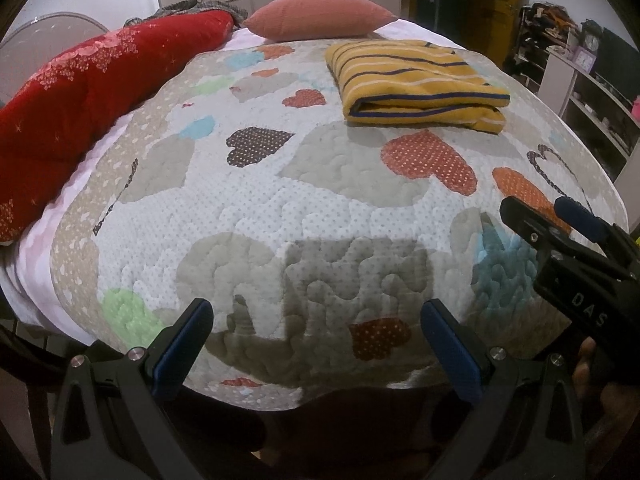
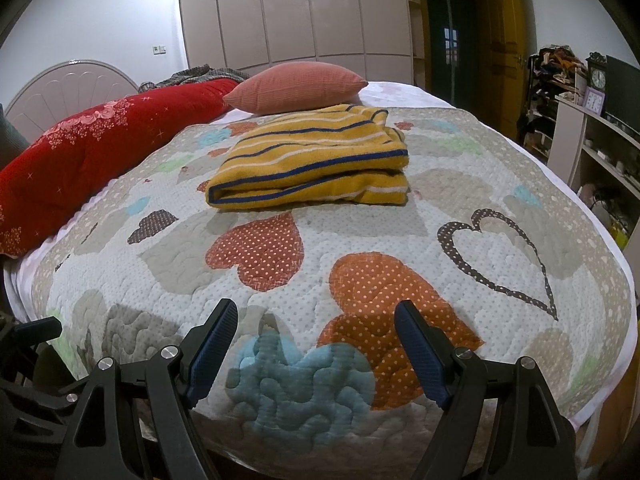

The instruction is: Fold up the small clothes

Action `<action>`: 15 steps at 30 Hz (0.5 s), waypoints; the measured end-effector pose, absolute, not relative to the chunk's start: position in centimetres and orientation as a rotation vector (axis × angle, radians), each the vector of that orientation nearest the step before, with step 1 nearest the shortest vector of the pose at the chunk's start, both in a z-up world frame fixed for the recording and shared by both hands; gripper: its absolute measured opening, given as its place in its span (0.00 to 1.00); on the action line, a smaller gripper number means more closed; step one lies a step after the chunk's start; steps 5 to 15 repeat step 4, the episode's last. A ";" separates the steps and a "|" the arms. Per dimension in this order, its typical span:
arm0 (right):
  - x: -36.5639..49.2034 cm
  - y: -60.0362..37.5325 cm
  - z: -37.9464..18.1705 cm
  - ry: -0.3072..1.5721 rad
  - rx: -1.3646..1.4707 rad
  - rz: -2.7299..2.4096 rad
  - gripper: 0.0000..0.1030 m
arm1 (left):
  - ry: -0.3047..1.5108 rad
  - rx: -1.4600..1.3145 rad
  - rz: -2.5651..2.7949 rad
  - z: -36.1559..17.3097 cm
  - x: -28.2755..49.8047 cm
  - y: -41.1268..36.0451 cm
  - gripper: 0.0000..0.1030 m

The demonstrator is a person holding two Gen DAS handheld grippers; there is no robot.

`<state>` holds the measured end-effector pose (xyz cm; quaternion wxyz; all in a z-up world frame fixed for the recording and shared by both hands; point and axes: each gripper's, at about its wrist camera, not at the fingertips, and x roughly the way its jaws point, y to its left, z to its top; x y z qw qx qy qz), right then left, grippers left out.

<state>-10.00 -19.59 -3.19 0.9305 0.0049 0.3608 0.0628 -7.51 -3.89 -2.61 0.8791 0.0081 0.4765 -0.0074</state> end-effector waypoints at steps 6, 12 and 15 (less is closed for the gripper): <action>-10.1 -19.5 -3.3 0.741 0.006 0.134 0.82 | 0.992 0.016 -0.015 -2.6 -7.5 -3.8 1.00; -10.1 -19.5 -3.3 0.741 0.006 0.134 0.82 | 0.992 0.016 -0.015 -2.6 -7.5 -3.8 1.00; -10.1 -19.5 -3.3 0.741 0.006 0.134 0.82 | 0.992 0.016 -0.015 -2.6 -7.5 -3.8 1.00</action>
